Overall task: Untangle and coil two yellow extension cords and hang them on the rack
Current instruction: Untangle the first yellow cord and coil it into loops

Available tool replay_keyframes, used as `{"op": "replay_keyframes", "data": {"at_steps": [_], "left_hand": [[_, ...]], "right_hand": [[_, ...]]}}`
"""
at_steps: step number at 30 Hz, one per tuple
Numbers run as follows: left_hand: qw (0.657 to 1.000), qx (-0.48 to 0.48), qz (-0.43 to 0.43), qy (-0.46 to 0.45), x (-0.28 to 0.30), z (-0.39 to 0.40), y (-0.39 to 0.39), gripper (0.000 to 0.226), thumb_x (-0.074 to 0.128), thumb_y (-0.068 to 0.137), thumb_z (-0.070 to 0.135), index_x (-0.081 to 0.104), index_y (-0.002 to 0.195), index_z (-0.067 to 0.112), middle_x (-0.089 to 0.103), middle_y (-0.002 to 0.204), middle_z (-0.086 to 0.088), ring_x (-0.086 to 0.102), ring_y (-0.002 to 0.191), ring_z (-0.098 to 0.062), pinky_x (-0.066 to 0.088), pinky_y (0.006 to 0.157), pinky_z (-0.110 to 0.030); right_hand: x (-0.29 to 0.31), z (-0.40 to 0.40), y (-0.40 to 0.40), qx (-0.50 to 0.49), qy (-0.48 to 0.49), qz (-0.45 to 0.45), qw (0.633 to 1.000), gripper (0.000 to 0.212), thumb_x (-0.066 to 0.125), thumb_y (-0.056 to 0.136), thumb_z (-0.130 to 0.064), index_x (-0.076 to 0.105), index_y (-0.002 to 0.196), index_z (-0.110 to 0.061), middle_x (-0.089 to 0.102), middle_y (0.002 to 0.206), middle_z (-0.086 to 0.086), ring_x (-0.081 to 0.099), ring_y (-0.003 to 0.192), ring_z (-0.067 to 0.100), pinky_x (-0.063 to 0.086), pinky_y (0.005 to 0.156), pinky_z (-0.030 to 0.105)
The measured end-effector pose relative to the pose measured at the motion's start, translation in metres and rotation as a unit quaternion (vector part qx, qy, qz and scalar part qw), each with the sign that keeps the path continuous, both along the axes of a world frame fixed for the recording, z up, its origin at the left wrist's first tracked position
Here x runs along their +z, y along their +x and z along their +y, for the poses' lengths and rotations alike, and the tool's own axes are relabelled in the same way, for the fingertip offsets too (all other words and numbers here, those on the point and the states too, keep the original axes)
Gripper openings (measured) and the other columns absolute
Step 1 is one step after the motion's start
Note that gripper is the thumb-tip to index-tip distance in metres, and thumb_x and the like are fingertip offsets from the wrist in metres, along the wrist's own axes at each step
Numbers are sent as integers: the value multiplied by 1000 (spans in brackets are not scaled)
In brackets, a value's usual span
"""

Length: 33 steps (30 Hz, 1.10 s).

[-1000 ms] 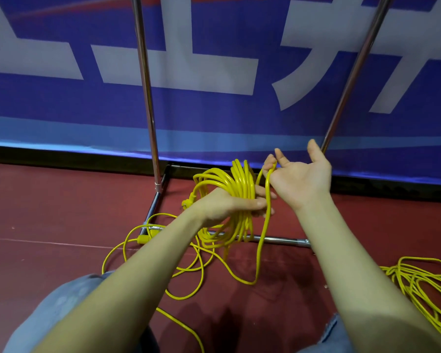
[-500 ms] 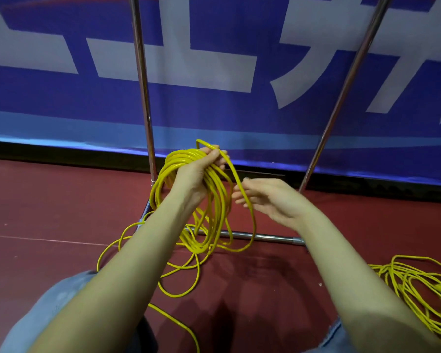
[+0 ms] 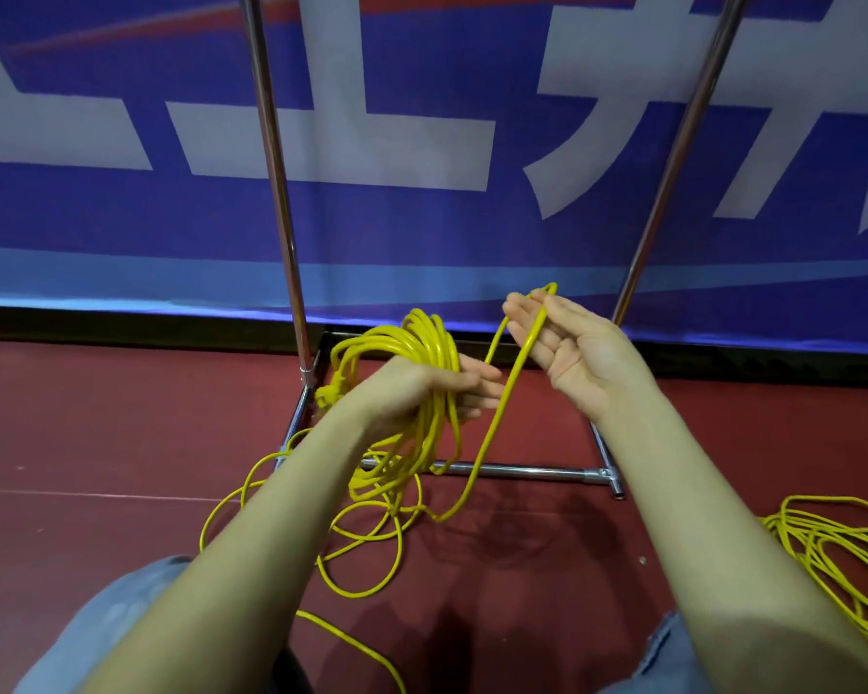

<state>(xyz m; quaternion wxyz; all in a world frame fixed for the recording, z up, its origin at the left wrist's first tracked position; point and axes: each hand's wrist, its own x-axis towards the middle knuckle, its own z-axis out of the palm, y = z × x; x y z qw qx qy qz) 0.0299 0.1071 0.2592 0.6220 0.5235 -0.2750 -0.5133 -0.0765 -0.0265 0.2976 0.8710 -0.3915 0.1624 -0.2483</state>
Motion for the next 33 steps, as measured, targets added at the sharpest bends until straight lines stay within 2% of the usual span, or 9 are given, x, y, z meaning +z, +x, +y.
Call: {"op": "replay_keyframes", "data": {"at_steps": [7,10,13,16,21,26,29,31,33], "left_hand": [[994,-80,-71,-29,-3,-2,-16,22,48,92,-4,62,106,5,72,86,-4,68,82,-15,55,77,-26],[993,-82,-69,-47,-3,-5,-21,18,55,87,-4,63,99,8,68,79,-3,68,76,-16,55,73,-27],[997,-20,-15,-67,0,-8,-23,13,56,84,-4,60,93,5,68,74,-4,70,71,-18,57,66,-27],[989,85,43,-109,7,-10,-16,19,44,90,-6,58,91,6,71,72,-4,71,69,-17,57,63,-28],[944,220,161,-188,15,-8,3,18,41,94,-5,54,92,7,72,75,-6,72,72,-19,59,64,-32],[916,275,195,-219,13,-4,16,16,42,96,-3,54,96,7,73,79,-5,72,75,-18,58,69,-34],[912,274,210,-223,15,0,20,17,41,96,-2,56,100,6,73,83,-7,72,78,-18,57,73,-33],[917,269,211,-204,17,1,23,19,41,96,-1,57,103,5,72,88,-10,72,79,-18,57,75,-30],[928,271,199,-163,15,2,25,20,40,95,-3,56,107,4,71,88,-12,72,76,-18,57,73,-27]], "right_hand": [[0,-2,2,-22,50,-37,998,12,41,98,-1,53,97,1,72,77,15,72,73,21,59,64,28],[-4,-5,2,-25,38,-30,999,12,44,97,-3,55,97,2,73,79,15,72,75,21,59,66,28],[-10,-9,1,-11,-11,10,1000,14,48,96,-9,59,95,0,73,82,13,72,79,21,59,70,29],[-17,-10,-1,13,-79,78,994,13,51,94,-11,63,95,-5,73,85,9,70,81,19,57,76,28],[-33,3,3,106,-251,175,946,7,57,90,-12,64,88,-14,67,85,1,60,77,11,46,72,24],[-39,20,12,147,-367,209,895,15,65,83,-2,60,84,-16,63,78,1,61,68,6,48,68,20],[-40,24,13,145,-348,189,907,11,60,87,1,61,82,-9,67,67,2,65,56,6,51,58,15],[-34,23,12,135,-329,187,916,7,58,89,-2,60,85,-7,70,64,-1,67,55,7,49,52,14],[-28,20,9,121,-308,174,927,4,57,90,-5,60,88,-7,71,67,0,69,60,9,51,55,16]]}}
